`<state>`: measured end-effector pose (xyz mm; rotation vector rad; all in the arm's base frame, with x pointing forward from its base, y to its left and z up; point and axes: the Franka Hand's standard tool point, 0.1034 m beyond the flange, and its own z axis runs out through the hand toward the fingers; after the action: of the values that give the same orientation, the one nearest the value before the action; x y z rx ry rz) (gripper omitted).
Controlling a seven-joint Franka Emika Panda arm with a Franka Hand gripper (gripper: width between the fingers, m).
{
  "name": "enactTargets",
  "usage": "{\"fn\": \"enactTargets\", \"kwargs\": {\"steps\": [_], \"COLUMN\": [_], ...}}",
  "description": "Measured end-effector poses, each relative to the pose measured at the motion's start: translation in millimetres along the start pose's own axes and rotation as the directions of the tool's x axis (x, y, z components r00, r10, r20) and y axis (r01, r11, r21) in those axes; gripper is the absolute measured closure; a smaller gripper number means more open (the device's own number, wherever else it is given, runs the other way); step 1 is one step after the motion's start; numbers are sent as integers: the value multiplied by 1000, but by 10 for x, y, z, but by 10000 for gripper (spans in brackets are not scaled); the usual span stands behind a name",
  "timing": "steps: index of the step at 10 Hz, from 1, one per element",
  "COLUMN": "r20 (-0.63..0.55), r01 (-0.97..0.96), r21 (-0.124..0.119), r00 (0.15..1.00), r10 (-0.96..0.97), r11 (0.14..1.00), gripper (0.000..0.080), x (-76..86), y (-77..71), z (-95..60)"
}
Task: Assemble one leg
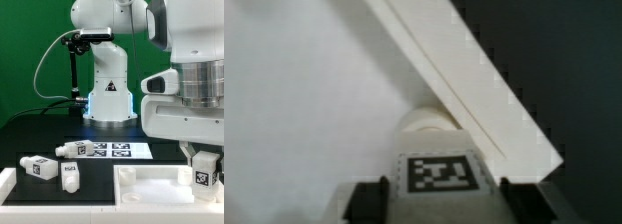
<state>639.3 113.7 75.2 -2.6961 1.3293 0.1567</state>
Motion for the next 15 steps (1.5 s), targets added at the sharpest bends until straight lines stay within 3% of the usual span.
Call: {"fn": "enactTargets", "kwargs": {"steps": [2, 6, 7, 8, 9, 12, 13, 15], "r20": [35, 39, 37, 56, 59, 54, 47, 36], "r01": [-379, -373, -149, 41, 190, 369, 486, 810], "r21": [48, 57, 39, 22, 12, 24, 23, -47], "r00": [925, 928, 988, 998, 980, 927, 872, 586], "r10": [378, 371, 148, -42, -190, -370, -487, -810], "r11": [924, 926, 988, 999, 982, 929, 874, 584], "gripper": [511, 511, 266, 266, 175, 151, 151, 150], "x": [-30, -40, -30, -11, -15, -13, 5, 116], "y": [-30, -32, 6, 23, 11, 7, 19, 74], "z": [39, 39, 14, -47, -87, -83, -82, -46]}}
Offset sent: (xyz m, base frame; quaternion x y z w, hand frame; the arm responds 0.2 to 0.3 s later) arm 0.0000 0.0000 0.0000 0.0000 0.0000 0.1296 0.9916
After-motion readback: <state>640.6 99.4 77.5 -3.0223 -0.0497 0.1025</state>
